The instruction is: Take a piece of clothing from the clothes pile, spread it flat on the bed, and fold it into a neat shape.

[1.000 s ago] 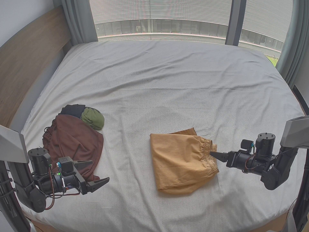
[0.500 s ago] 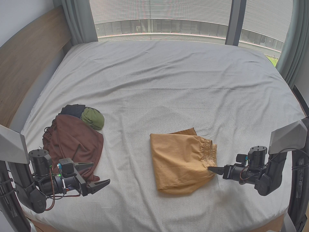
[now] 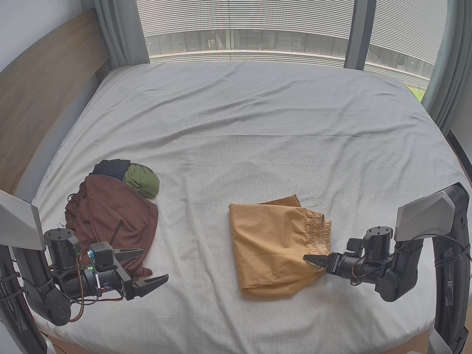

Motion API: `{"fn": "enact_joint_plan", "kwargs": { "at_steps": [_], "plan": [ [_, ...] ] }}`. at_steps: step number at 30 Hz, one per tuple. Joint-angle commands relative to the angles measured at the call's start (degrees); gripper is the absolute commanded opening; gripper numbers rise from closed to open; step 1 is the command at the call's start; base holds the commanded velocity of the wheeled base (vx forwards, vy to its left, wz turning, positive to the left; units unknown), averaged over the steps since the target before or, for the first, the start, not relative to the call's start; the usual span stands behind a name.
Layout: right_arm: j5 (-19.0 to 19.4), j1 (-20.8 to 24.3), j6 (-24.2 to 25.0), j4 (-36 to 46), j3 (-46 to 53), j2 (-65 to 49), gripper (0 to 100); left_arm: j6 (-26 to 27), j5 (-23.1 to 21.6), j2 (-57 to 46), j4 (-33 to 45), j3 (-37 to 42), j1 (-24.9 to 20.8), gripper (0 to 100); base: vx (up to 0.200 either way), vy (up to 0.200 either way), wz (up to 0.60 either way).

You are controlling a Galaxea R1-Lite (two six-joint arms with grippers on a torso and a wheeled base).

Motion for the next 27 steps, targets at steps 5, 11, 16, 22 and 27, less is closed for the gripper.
{"fn": "enact_joint_plan", "kwargs": {
  "at_steps": [5,11,16,22,27],
  "plan": [
    [-0.1,1.2,1.2,-0.6,-1.7,1.5,100,0.0,0.0,0.1,0.0,0.3,0.0,100,0.0,0.0,0.0],
    [-1.7,1.9,2.7,-0.7,-2.3,1.6,100,0.0,0.0,0.1,0.0,0.4,0.1,100,0.0,0.0,0.0],
    [-1.8,2.0,2.9,-0.7,-2.4,1.7,100,0.0,0.0,0.1,0.0,0.4,0.2,100,0.0,0.0,0.0],
    [-1.8,2.0,2.8,-0.7,-2.7,1.8,0,0.1,0.0,0.1,0.0,0.4,0.4,100,0.0,0.0,0.0],
    [-1.7,2.9,2.9,-2.2,-3.1,2.1,0,0.4,0.0,0.8,0.0,0.4,0.5,100,0.0,0.0,0.0]
  ]
}}
